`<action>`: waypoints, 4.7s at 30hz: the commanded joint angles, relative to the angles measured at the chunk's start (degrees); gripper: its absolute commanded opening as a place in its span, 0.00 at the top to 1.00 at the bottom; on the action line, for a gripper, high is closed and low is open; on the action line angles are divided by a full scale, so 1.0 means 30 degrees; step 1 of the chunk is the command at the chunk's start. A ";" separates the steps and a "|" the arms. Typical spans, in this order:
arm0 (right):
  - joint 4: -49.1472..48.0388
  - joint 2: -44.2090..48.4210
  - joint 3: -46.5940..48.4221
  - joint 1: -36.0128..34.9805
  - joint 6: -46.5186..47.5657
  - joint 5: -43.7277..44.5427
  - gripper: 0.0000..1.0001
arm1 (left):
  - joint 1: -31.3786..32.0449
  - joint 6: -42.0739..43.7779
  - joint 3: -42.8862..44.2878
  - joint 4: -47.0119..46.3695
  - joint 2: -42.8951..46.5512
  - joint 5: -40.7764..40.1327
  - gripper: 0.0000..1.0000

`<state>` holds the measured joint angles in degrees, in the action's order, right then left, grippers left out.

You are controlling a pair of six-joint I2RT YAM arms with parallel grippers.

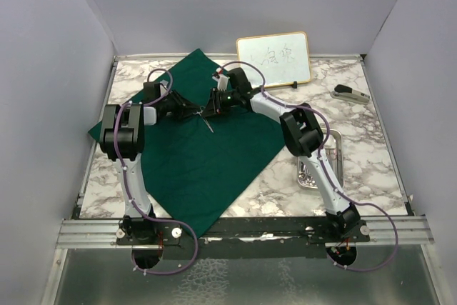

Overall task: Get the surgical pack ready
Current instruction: Pick up the medical item from the surgical kit, then place the medical item in the container, then pick up the container from the center of the board.

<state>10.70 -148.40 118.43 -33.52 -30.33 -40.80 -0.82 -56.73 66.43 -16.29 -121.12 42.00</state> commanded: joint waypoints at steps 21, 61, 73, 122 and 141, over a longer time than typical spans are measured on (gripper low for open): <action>0.4095 1.0749 -0.3284 0.1562 0.2955 0.2571 0.62 | 0.0603 -0.0533 -0.1272 -0.1468 0.3495 0.1380 1.00; 1.2400 3.3104 -0.9687 0.1607 0.6245 1.2152 0.47 | 1.9211 0.1685 1.5026 0.4218 -0.6859 -0.7354 0.90; 1.1556 3.3303 -1.0609 0.1592 0.6124 1.1839 0.47 | 1.9251 0.5624 1.4346 1.1165 -0.1919 -0.8180 0.57; 1.0014 3.5293 -1.3014 0.1593 0.6244 1.2496 0.46 | 2.0308 0.5174 2.2485 2.3210 -0.7422 -1.4909 1.00; 0.8831 3.4489 -1.1607 0.1592 0.5139 1.4747 0.34 | 1.7751 0.3438 1.5878 2.2649 0.1289 -1.4548 1.00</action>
<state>42.37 -45.23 85.89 -28.75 -12.45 -0.54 57.01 -41.98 120.46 54.04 -131.87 -1.89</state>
